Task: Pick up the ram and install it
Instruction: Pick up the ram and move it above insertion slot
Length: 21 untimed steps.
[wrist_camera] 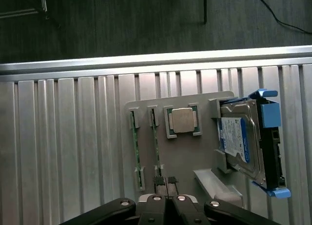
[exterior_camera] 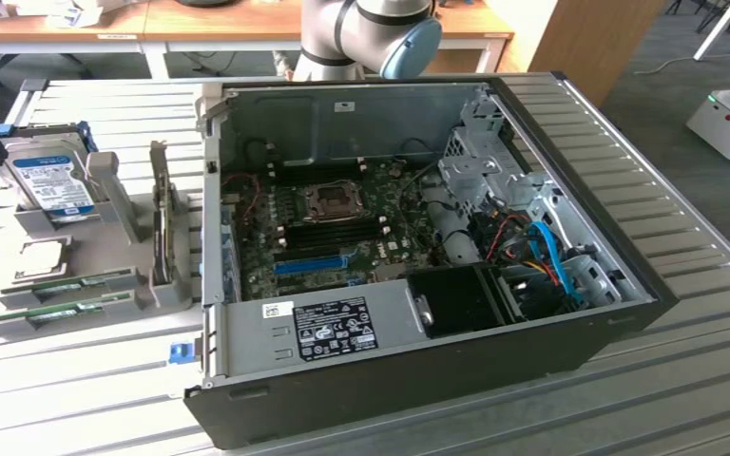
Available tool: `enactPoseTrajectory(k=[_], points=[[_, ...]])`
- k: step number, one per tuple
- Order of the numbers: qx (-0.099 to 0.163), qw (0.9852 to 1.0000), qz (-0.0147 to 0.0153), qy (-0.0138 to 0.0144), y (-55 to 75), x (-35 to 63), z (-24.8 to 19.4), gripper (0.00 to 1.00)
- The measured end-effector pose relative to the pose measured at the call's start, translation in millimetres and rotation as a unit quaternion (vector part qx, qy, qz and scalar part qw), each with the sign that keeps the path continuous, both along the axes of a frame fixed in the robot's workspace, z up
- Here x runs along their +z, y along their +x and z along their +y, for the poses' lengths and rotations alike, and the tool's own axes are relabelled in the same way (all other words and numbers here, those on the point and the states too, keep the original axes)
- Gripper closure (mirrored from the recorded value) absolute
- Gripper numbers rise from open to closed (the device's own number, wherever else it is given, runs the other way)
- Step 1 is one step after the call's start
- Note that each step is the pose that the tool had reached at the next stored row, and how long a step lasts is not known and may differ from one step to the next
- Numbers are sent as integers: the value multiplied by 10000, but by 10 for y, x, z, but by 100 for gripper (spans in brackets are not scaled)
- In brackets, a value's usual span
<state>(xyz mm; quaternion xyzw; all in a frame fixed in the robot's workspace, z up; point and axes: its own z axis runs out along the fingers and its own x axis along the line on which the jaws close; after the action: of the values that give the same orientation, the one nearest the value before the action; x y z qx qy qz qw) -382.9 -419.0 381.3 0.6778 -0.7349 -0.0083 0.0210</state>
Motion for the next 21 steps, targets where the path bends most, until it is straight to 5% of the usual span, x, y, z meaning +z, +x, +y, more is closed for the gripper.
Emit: enactPoseTrajectory(k=[21], points=[[343, 9994, 4, -24, 0, -1, 0, 89]])
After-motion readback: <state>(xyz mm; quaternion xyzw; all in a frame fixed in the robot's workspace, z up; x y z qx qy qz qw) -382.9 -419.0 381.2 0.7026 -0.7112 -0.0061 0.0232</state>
